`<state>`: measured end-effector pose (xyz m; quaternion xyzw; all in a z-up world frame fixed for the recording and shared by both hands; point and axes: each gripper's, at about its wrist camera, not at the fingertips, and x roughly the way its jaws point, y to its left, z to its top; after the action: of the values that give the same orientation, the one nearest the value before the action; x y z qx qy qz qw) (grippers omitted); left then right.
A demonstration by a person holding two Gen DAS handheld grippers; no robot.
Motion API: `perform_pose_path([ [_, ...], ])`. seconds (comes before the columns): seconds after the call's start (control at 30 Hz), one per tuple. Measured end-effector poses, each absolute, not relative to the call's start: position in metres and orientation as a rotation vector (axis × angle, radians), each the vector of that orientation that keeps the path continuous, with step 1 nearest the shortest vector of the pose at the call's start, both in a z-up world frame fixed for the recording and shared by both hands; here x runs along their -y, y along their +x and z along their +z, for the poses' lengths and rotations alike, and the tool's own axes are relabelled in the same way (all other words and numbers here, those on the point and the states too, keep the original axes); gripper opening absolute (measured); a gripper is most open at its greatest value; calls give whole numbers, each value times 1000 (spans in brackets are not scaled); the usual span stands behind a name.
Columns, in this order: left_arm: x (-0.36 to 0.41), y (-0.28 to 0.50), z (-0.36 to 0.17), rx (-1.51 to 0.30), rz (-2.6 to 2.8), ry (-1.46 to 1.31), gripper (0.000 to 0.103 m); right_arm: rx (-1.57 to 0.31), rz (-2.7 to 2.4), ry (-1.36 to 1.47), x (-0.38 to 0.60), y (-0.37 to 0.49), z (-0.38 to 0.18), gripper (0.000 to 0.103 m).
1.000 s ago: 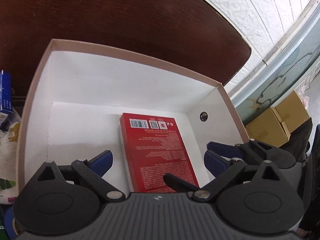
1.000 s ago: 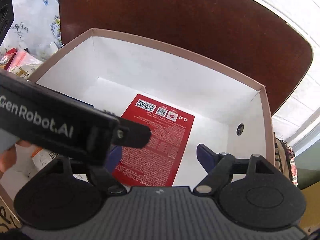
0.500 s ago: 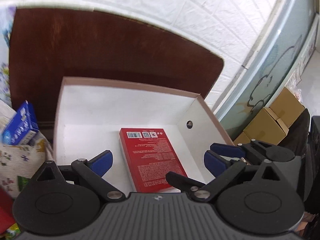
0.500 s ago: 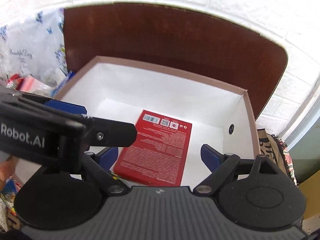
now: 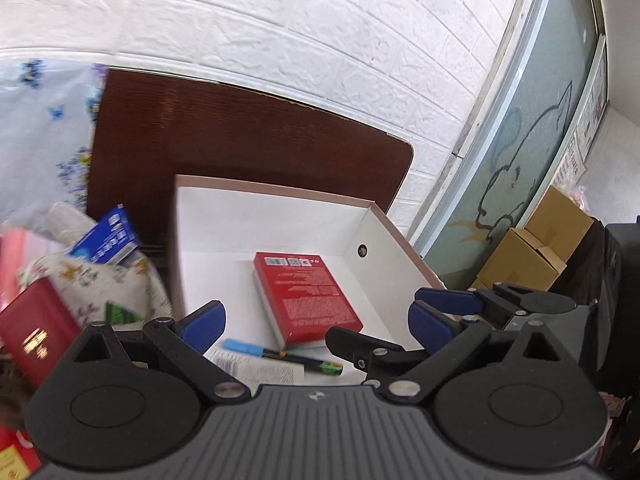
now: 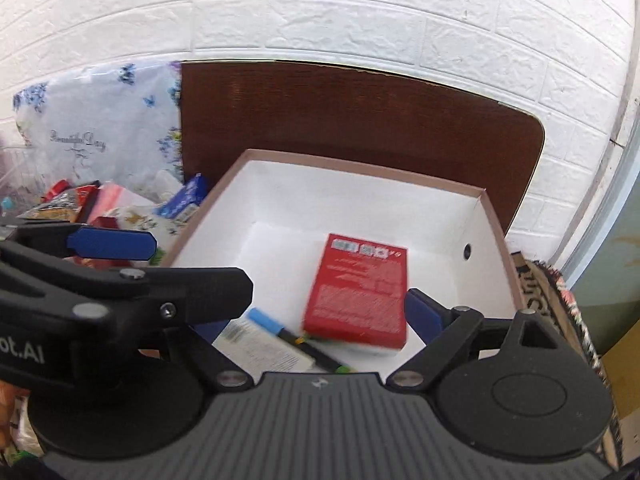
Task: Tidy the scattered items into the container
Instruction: 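Withdraw the left gripper from the tan box to the bag of cotton swabs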
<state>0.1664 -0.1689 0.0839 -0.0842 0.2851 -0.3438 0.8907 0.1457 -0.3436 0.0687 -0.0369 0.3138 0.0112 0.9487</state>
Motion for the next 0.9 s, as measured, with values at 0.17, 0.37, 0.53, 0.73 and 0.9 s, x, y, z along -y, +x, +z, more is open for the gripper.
perform_pose_path([
  [0.17,146,140,80,-570,-693,-199,101,-623,53,-64,321,124,67,90],
  [0.37,116,98,67,-535,-670,-194,101,-571,119,-83,292,88,59,90],
  [0.53,90,64,42,-550,-652,-189,101,-558,226,-71,258,56,35,90],
  [0.73,59,40,9,-600,-600,-182,101,-568,328,-25,223,26,-1,90],
  [0.9,29,24,-12,-630,-546,-183,101,-598,366,-16,204,15,-26,90],
])
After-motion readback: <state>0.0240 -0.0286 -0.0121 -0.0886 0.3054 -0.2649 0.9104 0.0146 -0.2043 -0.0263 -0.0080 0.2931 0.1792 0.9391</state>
